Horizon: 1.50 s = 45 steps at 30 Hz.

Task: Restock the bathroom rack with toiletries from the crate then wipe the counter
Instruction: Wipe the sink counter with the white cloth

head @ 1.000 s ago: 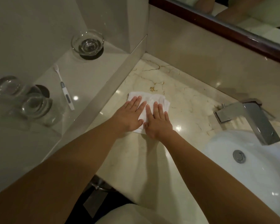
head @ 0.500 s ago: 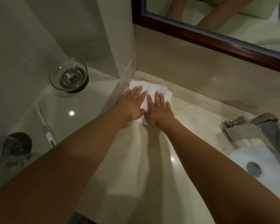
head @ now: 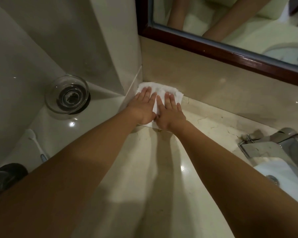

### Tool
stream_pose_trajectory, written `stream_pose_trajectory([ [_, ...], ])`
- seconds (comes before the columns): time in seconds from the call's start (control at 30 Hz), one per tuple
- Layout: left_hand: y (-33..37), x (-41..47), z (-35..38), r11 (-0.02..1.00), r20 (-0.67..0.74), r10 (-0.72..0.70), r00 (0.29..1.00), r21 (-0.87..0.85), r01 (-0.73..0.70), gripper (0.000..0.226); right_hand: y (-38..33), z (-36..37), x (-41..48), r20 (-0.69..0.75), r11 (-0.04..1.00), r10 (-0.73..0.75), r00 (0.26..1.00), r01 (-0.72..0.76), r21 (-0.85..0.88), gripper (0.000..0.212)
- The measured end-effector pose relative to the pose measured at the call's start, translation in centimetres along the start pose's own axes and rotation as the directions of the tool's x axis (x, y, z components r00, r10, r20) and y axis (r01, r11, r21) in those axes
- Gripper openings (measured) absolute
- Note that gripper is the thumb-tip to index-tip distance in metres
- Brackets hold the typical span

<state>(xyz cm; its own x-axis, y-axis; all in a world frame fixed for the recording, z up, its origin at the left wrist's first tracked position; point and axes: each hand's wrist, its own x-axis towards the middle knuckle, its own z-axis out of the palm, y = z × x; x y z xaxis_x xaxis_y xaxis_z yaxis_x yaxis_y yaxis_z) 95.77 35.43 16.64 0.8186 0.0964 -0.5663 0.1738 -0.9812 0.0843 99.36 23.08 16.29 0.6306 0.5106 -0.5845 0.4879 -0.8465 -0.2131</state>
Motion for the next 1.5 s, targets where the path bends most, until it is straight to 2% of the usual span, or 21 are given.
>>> stream_pose_trajectory([
  [0.2,0.2,-0.5,0.2,1.000,0.002,-0.005,1.000,0.007,0.005,0.076,0.1,0.1,-0.5,-0.008,1.000,-0.010,1.000,0.010,-0.002,0.072],
  [0.47,0.9,-1.6,0.9,0.996,-0.003,0.060,0.998,-0.064,-0.061,0.074,1.3,-0.1,-2.5,0.028,1.000,-0.002,1.000,0.002,-0.021,0.077],
  [0.73,4.7,-2.0,1.7,0.994,-0.011,0.113,0.994,0.007,-0.113,0.075,4.6,0.3,-5.2,0.039,0.995,0.032,0.999,-0.028,-0.093,0.083],
  [1.13,12.0,-3.0,2.9,0.975,0.012,0.203,0.979,0.090,-0.203,0.075,10.4,3.0,-9.8,0.011,0.991,0.127,0.992,-0.127,0.036,0.077],
  [1.5,16.6,-7.2,6.2,0.960,0.006,0.237,0.971,0.153,-0.235,0.073,13.0,7.2,-15.5,-0.041,0.987,0.143,0.989,-0.140,0.080,0.079],
])
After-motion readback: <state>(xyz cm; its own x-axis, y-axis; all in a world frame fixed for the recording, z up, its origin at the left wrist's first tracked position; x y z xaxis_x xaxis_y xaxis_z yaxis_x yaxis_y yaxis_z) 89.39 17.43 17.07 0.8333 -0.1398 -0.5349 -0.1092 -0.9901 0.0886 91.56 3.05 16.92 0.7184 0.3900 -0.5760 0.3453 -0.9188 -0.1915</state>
